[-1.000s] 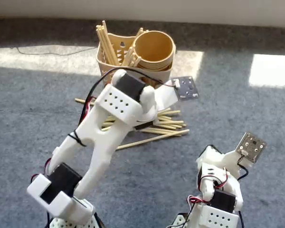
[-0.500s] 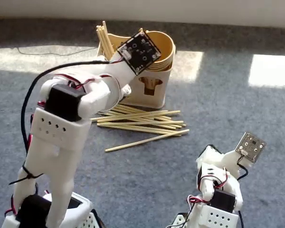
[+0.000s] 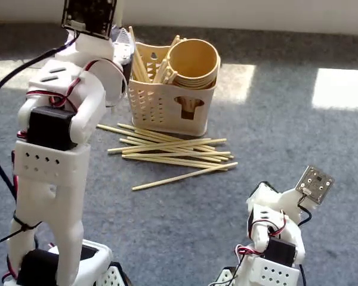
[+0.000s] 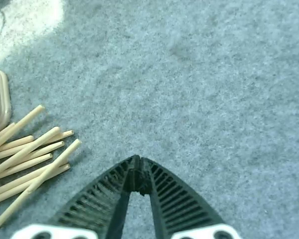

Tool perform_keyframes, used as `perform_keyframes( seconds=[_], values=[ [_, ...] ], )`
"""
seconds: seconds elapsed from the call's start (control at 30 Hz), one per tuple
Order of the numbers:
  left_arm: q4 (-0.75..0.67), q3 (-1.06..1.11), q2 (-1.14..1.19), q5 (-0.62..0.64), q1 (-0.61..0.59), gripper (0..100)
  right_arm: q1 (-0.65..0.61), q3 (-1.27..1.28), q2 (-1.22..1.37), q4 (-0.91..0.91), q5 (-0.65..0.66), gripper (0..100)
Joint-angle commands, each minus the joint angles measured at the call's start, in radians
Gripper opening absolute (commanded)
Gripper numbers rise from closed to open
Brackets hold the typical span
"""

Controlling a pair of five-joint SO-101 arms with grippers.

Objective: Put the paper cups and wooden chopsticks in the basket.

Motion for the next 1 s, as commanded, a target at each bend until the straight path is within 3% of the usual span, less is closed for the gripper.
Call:
perform_keyframes(
  seconds=[0.0, 0.2, 0.43, 0.77, 0.97],
  values=[
    [-0.098, -0.016, -0.027, 0.069, -0.01, 1, 0.012, 0.105, -0.01, -0.028, -0.002, 0.6],
    [-0.331, -0.008, -0.022, 0.229, -0.01, 1, 0.012, 0.105, -0.01, -0.028, -0.002, 0.6],
    [-0.463, -0.016, 0.12, 0.232, -0.012, 1, 0.012, 0.105, -0.01, -0.028, -0.002, 0.6],
    [-0.46, -0.008, 0.257, 0.233, -0.048, 1, 0.01, 0.105, -0.01, -0.031, -0.002, 0.6],
    [-0.278, -0.025, 0.251, 0.23, -0.044, 10, 0.01, 0.105, -0.01, -0.031, -0.002, 0.6]
  ],
)
